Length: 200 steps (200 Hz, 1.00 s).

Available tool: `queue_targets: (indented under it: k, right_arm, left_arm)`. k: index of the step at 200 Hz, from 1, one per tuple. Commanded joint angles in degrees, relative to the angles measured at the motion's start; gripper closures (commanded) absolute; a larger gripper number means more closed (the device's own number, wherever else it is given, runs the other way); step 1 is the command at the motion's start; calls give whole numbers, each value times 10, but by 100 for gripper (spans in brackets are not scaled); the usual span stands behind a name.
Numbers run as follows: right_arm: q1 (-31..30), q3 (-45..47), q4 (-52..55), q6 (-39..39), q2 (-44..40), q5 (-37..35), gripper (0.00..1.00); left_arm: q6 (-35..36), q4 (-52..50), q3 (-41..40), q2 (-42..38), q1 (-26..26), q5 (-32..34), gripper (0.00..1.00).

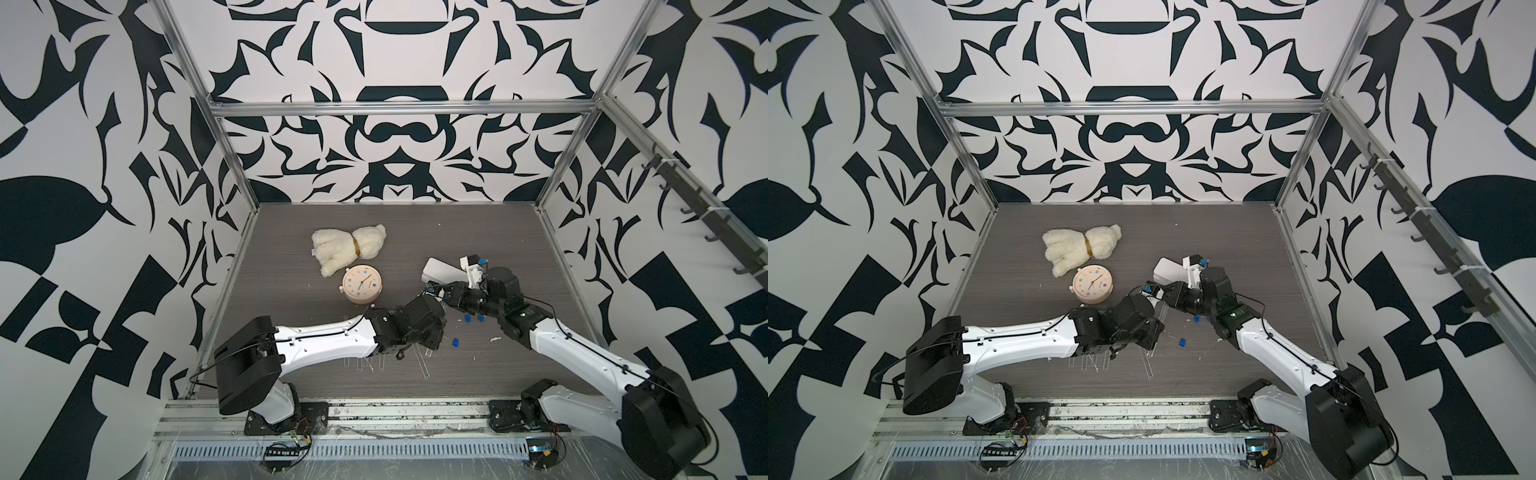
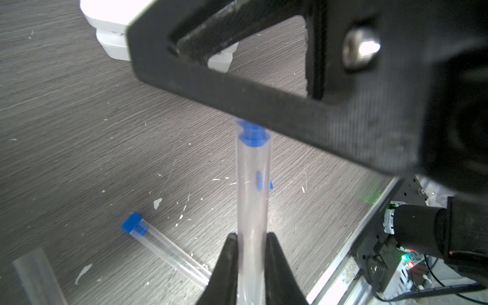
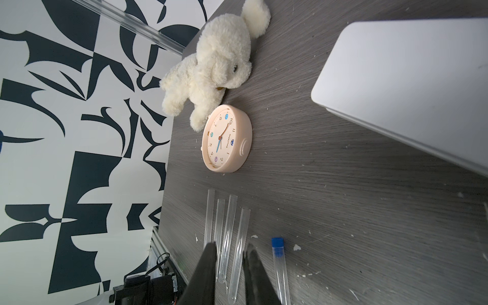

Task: Remove stoppers from test tubes
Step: Open the stopper on the test tube.

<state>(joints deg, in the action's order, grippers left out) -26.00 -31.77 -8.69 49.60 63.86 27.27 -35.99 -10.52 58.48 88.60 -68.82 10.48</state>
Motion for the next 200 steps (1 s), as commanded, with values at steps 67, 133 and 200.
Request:
queue_targets:
  k: [67, 133, 200]
  right_arm:
    - [-6, -14, -26, 0, 9, 1, 82]
    - [-6, -13, -24, -2, 3, -7, 89]
    - [-6, -32, 28, -61, -12, -51, 99]
  left_arm:
    - [5, -6, 1, -2, -1, 7, 81]
    - [4, -6, -1, -4, -2, 8, 82]
    - [0, -17, -4, -12, -2, 8, 82]
